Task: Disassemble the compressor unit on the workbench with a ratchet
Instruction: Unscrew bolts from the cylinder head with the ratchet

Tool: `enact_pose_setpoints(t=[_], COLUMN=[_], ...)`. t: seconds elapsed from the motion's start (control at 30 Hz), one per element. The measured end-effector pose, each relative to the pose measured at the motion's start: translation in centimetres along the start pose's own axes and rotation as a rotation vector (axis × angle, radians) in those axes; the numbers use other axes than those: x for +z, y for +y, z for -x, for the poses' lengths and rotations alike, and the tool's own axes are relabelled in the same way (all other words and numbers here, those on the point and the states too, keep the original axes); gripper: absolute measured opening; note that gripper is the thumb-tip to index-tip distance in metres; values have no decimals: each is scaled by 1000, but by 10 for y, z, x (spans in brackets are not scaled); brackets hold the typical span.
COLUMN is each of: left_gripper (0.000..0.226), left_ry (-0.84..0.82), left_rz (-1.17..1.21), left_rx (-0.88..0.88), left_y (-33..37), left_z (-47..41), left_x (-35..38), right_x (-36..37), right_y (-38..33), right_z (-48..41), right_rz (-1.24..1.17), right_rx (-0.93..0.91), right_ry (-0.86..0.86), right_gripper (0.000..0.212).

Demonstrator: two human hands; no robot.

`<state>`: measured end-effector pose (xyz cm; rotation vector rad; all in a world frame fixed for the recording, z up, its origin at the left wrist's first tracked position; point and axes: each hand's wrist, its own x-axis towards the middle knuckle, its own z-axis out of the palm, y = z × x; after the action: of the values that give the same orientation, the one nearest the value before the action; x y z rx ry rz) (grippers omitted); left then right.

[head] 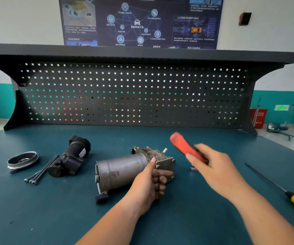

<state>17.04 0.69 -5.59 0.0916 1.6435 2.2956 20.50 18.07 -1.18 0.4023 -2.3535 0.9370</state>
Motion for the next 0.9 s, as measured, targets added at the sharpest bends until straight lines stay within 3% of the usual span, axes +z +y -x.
enact_pose_setpoints(t=[0.13,0.23,0.3,0.43,0.5,0.6,0.63,0.7,0.8,0.9], left_gripper=[63,48,40,34,32,34,30,24,27,27], left_ry=[-10,-7,-3,49,110,254,311,389,398,380], left_rz=[2,-12,-35,-206,-247,-89,-117,-289,-615,-892], left_rx=[15,18,3,82,210,467,562,707,778,802], left_y=[1,0,-2,-2,1,10,13,15,11,7], left_z=[1,0,-1,4,6,6,6,6,9,8], left_x=[0,2,2,-3,-4,-11,-14,-19,-20,-22], right_x=[-15,-23,-25,-24,-25,-17,-12,4,40,69], right_y=[30,48,58,64,56,32,21,1,-19,-20], right_z=[31,44,46,43,42,27,17,-4,-24,-23], right_rz=[188,415,553,584,460,59,-33,-107,16,0], right_rx=[-44,-71,-117,-113,-41,-55,-36,86,255,337], right_ry=[-247,-440,-539,-624,-567,-143,-56,-65,-214,-132], right_gripper=[20,65,78,47,30,7,13,17,13,22])
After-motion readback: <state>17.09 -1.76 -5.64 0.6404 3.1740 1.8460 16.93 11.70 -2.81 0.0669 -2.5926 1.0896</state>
